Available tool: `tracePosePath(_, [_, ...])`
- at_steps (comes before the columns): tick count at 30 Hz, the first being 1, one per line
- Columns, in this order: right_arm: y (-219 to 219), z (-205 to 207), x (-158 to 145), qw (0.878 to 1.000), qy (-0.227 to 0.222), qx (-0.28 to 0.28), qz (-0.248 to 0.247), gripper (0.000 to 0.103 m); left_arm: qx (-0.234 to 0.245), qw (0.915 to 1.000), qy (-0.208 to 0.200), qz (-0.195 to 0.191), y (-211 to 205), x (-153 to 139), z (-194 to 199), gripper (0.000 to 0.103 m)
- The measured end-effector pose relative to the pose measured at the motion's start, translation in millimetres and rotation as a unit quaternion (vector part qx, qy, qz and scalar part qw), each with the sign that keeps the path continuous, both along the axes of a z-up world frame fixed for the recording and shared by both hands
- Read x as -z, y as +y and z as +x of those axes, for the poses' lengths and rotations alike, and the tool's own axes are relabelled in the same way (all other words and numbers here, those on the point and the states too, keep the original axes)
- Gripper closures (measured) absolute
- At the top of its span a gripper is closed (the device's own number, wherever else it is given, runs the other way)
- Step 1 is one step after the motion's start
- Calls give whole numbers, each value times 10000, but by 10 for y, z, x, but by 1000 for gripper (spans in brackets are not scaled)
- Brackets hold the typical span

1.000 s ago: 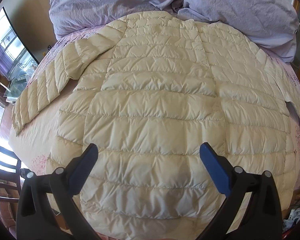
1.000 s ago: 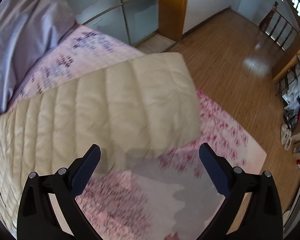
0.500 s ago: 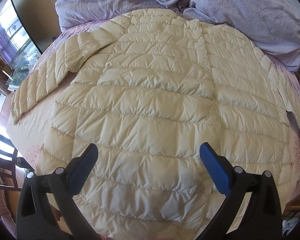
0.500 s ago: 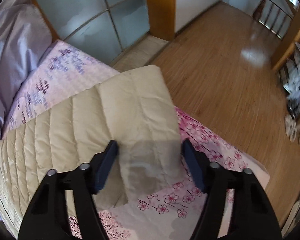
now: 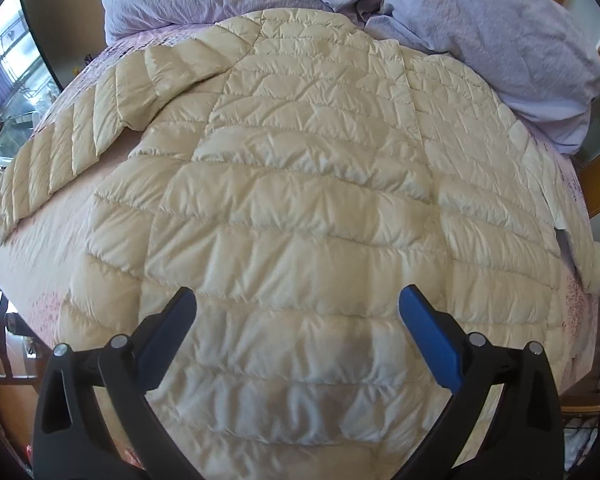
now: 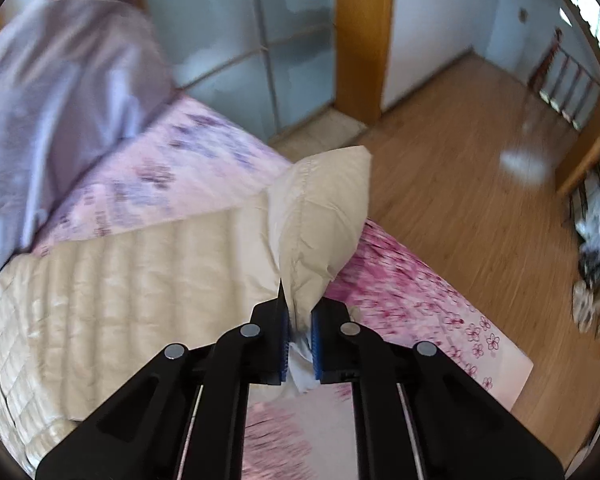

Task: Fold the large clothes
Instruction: 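Carry the sleeve across the jacket body with the right gripper and release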

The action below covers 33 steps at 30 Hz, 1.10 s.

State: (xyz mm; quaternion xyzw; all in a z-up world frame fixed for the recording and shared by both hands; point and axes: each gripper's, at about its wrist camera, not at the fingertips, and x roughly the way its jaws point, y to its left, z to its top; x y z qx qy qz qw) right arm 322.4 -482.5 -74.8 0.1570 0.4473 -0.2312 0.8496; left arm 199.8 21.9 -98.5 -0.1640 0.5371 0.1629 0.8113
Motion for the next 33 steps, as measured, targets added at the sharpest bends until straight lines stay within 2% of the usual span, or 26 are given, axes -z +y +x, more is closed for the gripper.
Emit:
tracePosePath(5, [808,220,-263,9971,-218,-728,-3,94,1,9999,-141,-54,307,-29,-63,2])
tracePosePath(8, [1471,378,-343,9910,-224,-1318,50,94,-68,9998,-199,-21,538,-56,-136,2])
tracePosePath(11, [2303,547,-302,9795,-137,-2008,91,94,-126,9997,-195,46,756,-66,-187,2])
tracePosePath(18, [3800,473,-81,9474,150,-3197,-27,94,-236,9995,-222,65,1164,-61,-292,2])
tracePosePath(22, [4289,418,4,9363,251,-3503,-1,94,-305,9993,-212,26,1354,-35,-370,2])
tracePosePath(25, [4532,412,34,9330,289,-3587,32,94,-340,9992,-199,12,1467,-20,-415,2])
tracePosePath(33, [4931,366,170,9226,430,-3813,393,94,-406,9989,-219,47,1669,-27,-462,2])
